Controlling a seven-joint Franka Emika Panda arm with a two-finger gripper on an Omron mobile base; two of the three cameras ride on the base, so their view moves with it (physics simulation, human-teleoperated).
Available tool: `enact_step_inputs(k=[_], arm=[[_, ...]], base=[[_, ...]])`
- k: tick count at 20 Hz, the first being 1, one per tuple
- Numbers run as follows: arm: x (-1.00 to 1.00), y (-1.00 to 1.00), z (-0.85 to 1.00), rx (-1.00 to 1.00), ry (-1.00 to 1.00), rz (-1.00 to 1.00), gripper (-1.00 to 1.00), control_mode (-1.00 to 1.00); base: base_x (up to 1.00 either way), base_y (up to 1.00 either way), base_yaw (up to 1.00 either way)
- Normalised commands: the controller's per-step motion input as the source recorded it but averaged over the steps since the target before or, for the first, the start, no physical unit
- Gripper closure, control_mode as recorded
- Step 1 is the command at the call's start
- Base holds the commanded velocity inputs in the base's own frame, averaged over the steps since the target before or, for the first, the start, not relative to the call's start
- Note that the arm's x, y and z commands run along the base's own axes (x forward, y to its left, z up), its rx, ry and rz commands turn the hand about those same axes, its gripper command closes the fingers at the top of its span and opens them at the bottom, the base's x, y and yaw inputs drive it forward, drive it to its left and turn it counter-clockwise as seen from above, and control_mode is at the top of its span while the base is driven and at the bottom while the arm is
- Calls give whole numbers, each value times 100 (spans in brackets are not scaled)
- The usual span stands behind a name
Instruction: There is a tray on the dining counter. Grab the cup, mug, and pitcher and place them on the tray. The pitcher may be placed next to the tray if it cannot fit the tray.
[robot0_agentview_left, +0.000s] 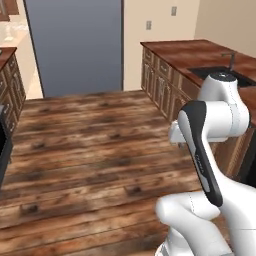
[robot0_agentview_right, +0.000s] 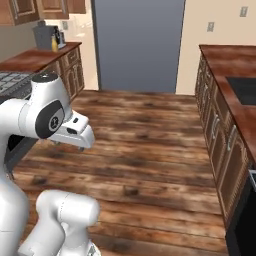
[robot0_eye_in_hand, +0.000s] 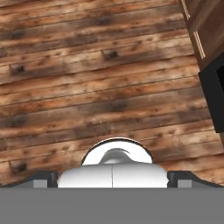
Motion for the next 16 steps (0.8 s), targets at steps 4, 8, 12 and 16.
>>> enact_step_inputs(k=[4,8,12,16], arm=[[0,0,0,0,0,0,-100,100],[0,0,0,0,0,0,-100,100],[0,0,0,0,0,0,-100,100],[0,0,0,0,0,0,-100,100]], base=[[100,0,0],[100,0,0],[100,0,0],[100,0,0]])
